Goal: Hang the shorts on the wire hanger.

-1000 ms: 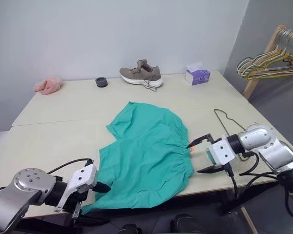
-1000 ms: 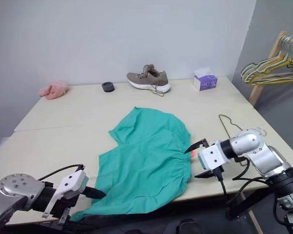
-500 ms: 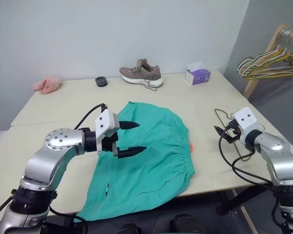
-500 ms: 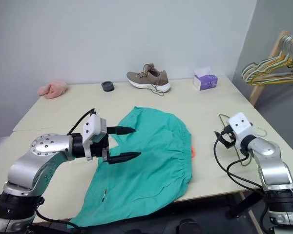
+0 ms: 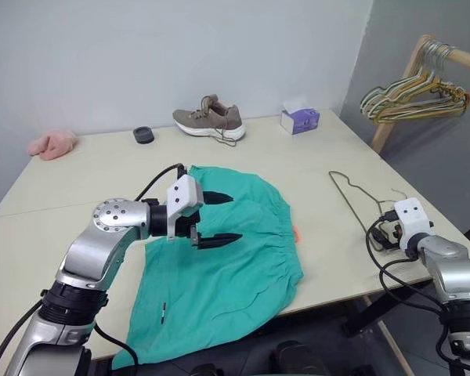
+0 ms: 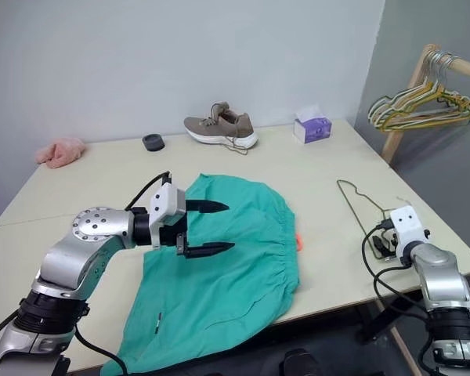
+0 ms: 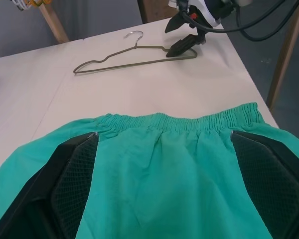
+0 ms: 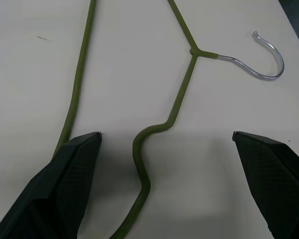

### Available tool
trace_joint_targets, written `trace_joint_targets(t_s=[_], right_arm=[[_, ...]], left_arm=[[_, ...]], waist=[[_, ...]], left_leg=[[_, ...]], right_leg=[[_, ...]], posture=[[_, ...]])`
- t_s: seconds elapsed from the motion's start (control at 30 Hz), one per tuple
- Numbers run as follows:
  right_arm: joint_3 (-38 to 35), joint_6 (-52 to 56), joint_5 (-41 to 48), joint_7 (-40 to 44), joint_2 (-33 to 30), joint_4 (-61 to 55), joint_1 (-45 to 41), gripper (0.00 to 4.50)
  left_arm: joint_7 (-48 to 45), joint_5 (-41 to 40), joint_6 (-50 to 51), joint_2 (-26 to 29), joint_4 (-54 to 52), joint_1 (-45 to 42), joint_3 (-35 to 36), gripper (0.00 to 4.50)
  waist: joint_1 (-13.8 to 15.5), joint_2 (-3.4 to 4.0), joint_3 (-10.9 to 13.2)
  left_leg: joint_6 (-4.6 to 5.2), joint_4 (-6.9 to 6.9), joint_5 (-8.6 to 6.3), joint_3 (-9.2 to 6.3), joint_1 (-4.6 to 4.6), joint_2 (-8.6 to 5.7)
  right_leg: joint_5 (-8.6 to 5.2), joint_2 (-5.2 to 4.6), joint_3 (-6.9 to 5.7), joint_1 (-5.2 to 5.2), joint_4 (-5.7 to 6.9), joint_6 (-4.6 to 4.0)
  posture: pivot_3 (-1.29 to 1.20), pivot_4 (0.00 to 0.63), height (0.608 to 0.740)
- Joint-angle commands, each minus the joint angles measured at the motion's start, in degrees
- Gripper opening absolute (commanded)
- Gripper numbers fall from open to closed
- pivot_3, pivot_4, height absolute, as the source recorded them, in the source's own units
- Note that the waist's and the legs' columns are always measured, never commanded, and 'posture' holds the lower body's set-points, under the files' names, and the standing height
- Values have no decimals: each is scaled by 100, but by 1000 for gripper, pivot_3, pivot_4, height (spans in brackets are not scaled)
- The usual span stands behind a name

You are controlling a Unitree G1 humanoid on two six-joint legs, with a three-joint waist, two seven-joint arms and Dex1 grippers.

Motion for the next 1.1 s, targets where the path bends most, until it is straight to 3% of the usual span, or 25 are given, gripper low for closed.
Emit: trace_joint_targets(t_s=[0.03,0.5,0.77,0.93,1.1], right_arm=[[-81,611,258,325,-78,347,-53,4500],[192,917,315,782,-232,1505,-539,41],[731,-296,10,1173,-503,362,-757,41],[1305,-1370,-415,1559,-841,-692,-796,41],[2207,-3348,-1357,2019,-1248,-1297,-1172,41]], left_arm=[[-5,26,-141,2,-36,-49,85,4485],[73,69,-124,-39,239,-121,190,4500],[570,342,-198,-26,1193,-443,481,4500],[763,287,45,-2,1800,-800,730,4500],[243,-190,1217,281,2274,-1161,869,4500]], waist=[[14,-10,-12],[77,-75,-69],[42,-28,-41],[-7,30,-22],[-42,33,-20]], left_leg=[[0,0,0,0,0,0],[11,1,-21,-24,88,0],[14,-4,-26,-17,84,1],[15,1,-26,-1,18,0],[16,-4,-27,-11,3,1]], right_leg=[[0,0,0,1,-1,0],[-1,-2,-26,123,-59,1],[11,-3,-16,125,-89,21],[19,-9,-3,54,-80,36],[19,-29,-15,39,-85,36]], posture=[[-227,0,740],[-225,0,740],[-224,0,740],[-231,0,740],[-239,0,740]])
